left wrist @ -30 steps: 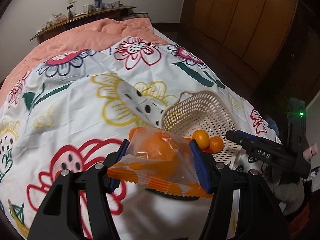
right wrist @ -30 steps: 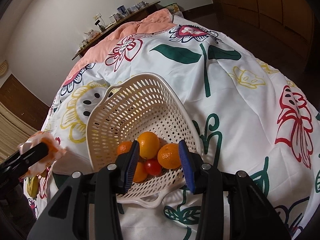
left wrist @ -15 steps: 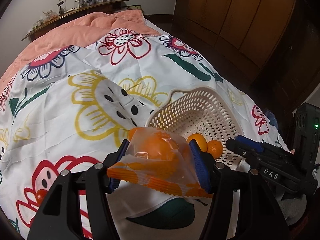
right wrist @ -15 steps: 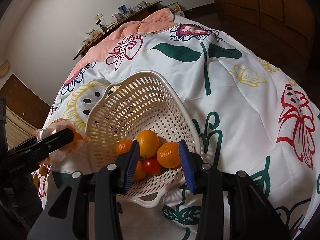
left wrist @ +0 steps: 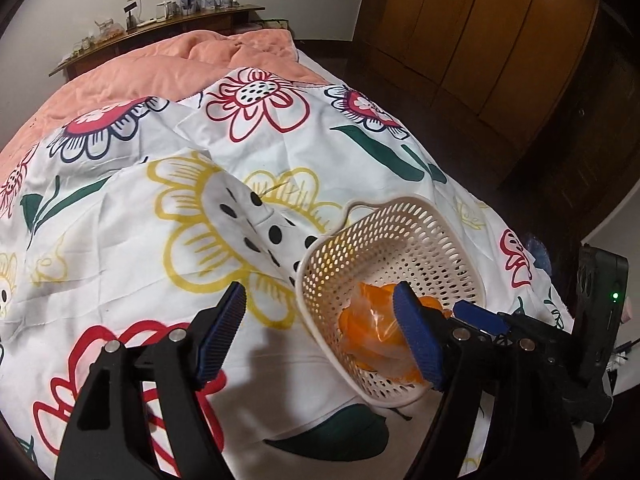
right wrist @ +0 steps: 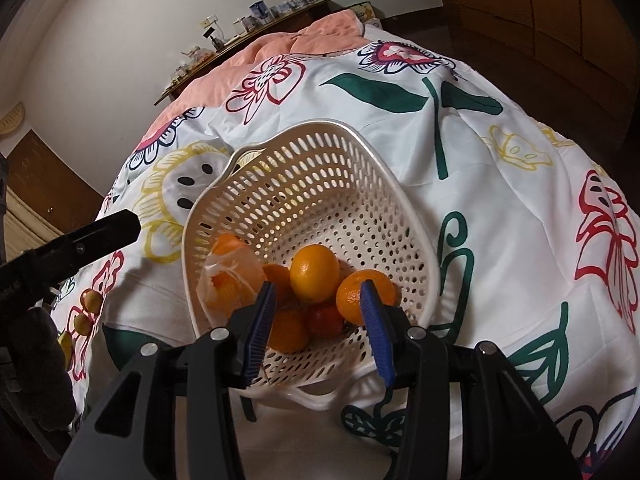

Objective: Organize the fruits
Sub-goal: 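Carry the orange mesh bag with the left gripper and release it into the basket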

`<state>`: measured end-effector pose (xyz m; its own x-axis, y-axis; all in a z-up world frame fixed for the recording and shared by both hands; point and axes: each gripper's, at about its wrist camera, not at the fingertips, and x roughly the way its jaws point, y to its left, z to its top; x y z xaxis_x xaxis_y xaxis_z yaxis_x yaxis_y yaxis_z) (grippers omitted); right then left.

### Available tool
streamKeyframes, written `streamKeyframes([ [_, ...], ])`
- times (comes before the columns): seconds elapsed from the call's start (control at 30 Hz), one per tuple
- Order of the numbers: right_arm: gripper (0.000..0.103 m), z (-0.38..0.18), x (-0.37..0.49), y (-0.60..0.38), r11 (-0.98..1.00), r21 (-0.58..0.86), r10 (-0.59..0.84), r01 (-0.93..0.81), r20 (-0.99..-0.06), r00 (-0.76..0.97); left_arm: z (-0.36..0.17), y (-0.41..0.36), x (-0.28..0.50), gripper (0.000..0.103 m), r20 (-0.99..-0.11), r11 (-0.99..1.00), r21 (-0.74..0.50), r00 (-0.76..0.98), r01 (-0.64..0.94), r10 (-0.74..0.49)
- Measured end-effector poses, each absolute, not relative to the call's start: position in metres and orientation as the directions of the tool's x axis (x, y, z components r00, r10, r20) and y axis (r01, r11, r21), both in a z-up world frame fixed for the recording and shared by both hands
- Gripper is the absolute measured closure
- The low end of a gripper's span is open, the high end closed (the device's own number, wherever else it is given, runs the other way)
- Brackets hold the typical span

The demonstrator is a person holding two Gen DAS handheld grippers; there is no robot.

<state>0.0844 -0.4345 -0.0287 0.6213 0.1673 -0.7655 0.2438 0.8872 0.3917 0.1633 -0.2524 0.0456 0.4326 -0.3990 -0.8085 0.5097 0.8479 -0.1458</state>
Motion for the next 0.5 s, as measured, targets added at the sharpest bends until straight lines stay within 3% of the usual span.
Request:
streamKeyframes([
  [0.5,0.059,-0.016,0.077,-0.428,0.897,0.383,0.168,0.221,-0.757,0.631,0.05,-0.219,0.145,0.026,-0.801,0.871,-0.13,0.467,0.474,-0.374],
])
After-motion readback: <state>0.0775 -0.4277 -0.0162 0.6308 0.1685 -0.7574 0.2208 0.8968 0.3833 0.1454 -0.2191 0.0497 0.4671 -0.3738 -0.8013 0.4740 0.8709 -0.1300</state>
